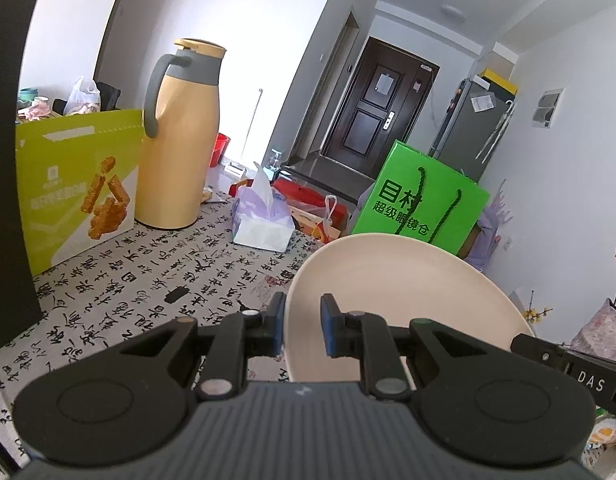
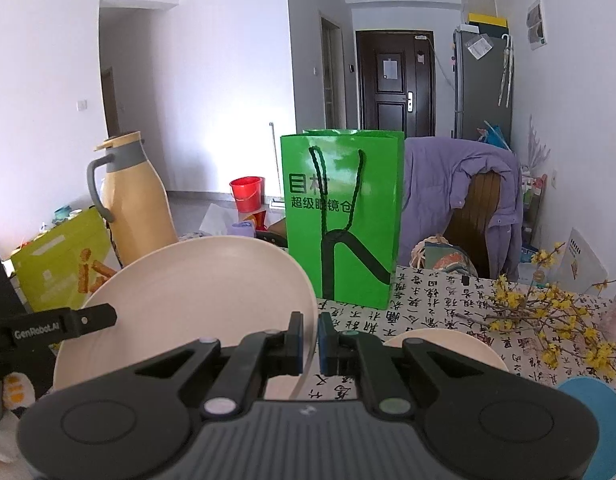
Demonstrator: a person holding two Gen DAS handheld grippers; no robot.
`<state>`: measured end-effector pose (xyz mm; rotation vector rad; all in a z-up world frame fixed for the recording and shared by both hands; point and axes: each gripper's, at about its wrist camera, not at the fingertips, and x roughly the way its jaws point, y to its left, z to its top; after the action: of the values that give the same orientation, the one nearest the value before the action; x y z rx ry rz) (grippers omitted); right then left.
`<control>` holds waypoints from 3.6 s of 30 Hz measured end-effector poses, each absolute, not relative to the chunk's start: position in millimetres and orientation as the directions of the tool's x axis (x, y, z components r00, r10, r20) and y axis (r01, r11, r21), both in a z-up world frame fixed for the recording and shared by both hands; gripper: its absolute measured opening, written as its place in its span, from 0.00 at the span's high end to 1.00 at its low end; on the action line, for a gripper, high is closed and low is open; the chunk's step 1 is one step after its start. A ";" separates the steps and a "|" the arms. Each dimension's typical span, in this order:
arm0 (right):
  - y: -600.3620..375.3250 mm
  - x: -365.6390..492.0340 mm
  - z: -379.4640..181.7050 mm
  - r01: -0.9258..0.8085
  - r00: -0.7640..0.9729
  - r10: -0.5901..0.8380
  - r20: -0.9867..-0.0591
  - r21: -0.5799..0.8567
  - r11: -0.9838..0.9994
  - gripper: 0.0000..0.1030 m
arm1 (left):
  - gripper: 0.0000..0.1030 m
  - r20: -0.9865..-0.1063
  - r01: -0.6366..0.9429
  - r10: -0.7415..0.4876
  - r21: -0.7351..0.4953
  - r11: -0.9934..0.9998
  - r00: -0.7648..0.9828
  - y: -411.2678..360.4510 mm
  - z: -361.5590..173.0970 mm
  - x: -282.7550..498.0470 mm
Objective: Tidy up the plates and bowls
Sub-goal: 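Lift both gripped cream plates upright off the table, then carry both held cream plates toward the blue bowls on the table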
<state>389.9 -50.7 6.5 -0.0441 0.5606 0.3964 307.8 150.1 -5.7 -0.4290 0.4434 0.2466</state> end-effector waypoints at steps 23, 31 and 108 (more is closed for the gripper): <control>-77.8 332.3 23.2 -0.377 0.783 0.363 -0.505 0.080 0.923 0.93 | 0.82 -0.437 -0.315 0.150 -0.333 0.889 0.887 122.8 18.9 249.5; -82.3 315.0 26.7 -0.386 0.784 0.370 -0.499 0.076 0.919 0.93 | 0.82 -0.426 -0.320 0.163 -0.328 0.889 0.890 116.1 25.9 231.0; -184.6 192.8 38.5 -0.347 0.833 0.372 -0.409 0.137 0.928 0.93 | 0.82 -0.390 -0.260 0.134 -0.291 0.921 0.911 23.2 30.0 123.3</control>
<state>192.8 -184.6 38.5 0.0577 0.4447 0.3816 123.3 23.2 30.0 -0.3455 0.3737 0.2068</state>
